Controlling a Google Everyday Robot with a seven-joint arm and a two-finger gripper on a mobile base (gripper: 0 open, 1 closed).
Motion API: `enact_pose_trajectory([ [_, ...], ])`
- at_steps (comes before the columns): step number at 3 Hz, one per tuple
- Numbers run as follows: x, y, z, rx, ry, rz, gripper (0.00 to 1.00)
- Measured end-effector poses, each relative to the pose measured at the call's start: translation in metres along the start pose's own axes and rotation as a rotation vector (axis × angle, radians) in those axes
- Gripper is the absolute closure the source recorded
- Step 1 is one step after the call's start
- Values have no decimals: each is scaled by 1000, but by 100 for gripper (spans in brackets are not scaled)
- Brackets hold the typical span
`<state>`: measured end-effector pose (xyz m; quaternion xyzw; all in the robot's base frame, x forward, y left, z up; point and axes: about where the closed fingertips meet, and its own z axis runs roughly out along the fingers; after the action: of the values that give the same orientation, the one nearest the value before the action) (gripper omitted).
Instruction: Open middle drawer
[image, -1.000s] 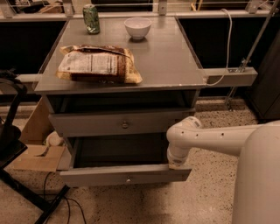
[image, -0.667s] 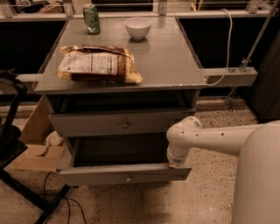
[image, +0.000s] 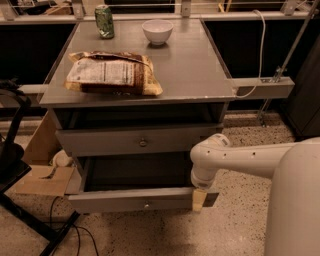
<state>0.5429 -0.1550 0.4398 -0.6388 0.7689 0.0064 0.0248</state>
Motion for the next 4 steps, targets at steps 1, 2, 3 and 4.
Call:
enact_pose_trajectory([
  [1, 3, 4, 17, -50, -6, 19, 0],
  [2, 13, 54, 59, -216, -31, 60, 26],
  [3, 13, 54, 52, -216, -31, 60, 51],
  [4, 13, 52, 50, -216, -31, 60, 73],
])
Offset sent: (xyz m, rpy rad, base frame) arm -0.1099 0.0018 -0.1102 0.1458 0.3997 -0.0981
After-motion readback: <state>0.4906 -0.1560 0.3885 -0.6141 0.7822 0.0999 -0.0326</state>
